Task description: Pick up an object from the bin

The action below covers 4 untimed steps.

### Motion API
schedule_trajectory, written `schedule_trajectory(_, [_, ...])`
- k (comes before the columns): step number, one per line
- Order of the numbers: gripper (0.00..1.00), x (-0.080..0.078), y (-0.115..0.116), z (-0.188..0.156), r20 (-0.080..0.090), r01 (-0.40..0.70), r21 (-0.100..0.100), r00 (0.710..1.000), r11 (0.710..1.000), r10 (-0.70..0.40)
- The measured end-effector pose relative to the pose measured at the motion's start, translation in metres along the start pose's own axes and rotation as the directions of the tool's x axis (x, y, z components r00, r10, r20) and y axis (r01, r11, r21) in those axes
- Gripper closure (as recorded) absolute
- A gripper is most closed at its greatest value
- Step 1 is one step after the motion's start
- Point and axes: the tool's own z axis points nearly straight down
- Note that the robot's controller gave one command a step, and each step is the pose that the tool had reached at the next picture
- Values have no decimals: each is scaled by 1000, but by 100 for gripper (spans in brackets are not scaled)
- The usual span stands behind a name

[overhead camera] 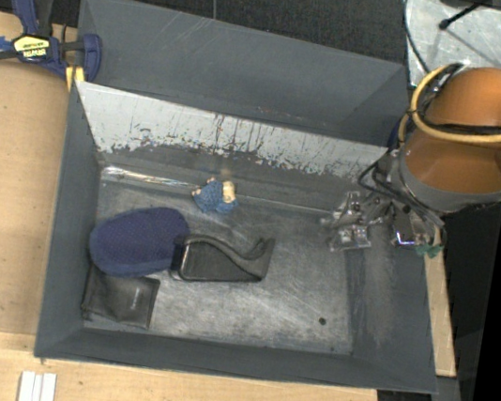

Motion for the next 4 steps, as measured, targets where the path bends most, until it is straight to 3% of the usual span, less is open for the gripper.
schedule_trajectory(1, [0,1,2,5,-7,2,-4,1000,1000,-2])
schedule_trajectory(2, [0,-63,86,83,-10,-96,-8,995,995,96])
schedule_trajectory(3, [0,-45,127,99,5,-59,-5,998,998,59])
schedule_trajectory(4, [0,-81,142,95,-2,206,-5,979,979,-206])
